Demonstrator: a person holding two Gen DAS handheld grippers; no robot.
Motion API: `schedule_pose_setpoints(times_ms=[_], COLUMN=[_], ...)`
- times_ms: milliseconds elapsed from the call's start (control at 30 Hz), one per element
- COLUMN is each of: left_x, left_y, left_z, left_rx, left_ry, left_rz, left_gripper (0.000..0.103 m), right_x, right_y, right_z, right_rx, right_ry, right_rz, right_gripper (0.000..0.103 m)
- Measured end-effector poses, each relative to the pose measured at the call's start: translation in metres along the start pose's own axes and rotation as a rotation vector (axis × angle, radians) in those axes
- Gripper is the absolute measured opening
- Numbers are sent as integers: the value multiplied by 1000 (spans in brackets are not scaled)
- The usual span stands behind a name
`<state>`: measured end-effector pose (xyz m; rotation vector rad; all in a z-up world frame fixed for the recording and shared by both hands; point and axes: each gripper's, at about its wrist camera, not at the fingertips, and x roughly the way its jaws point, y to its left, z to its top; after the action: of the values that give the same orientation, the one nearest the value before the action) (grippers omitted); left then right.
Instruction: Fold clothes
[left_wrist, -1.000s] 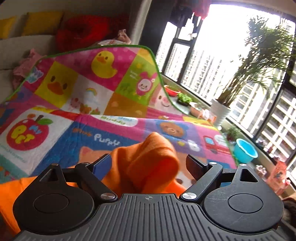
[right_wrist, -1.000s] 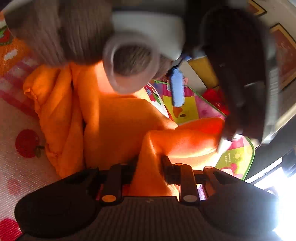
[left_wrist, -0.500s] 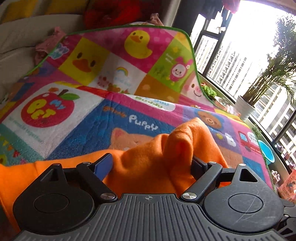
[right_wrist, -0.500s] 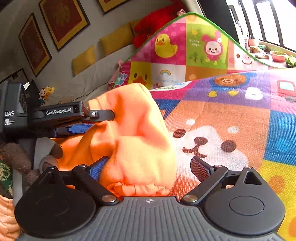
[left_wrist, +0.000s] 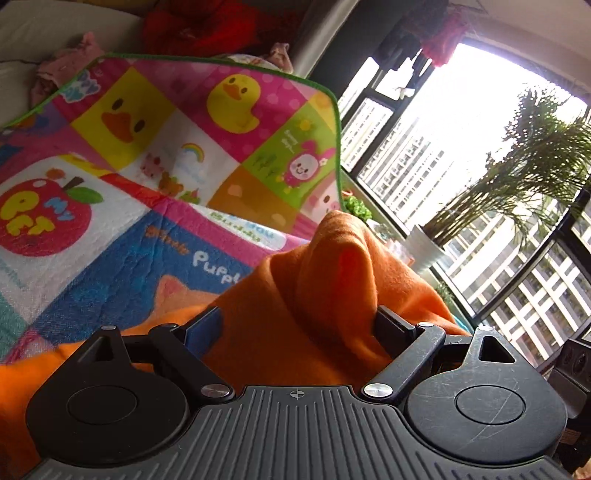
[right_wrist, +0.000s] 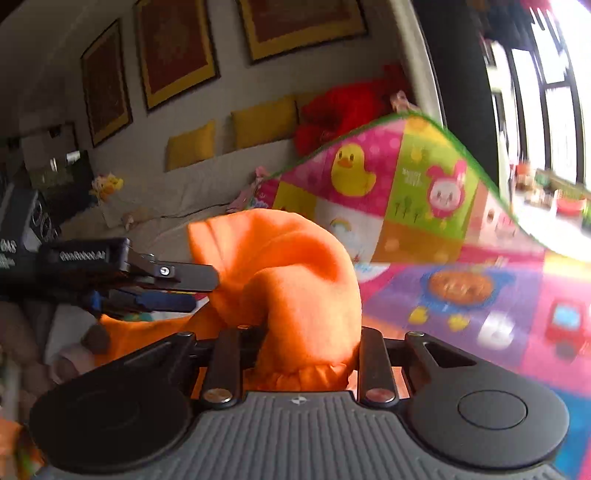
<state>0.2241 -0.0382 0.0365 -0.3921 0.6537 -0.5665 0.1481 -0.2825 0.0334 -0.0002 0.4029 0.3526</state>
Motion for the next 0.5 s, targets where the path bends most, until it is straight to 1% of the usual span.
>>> schedule_pose_setpoints(times_ms=[67,133,167,267,367,500], left_x=[-16,-37,-48,-73,-92,-118], left_y=[-1,6,10,20,27,38], left_z=[5,8,10,12,10,9], left_rx=[6,-6,-12,-25,-34,-46], left_ry=[-36,-73,-92,-132,-156,-189], left_rz=[-11,2,8,30,53,84], left_gripper=[93,93,93,94,96,97], right_x=[-9,-11,-9,-1,7,12], right_y=[26,56,71,119,158,186], right_z=[9,7,3,-26,-61,-94], right_rx=[-273,-511,-608,-906,-1137,-1352], right_ry=[-63,-88,-88,-93,-111,-147], right_rz=[-91,-128,-126,-91,-51,-21], right_gripper=[24,24,24,26,26,29])
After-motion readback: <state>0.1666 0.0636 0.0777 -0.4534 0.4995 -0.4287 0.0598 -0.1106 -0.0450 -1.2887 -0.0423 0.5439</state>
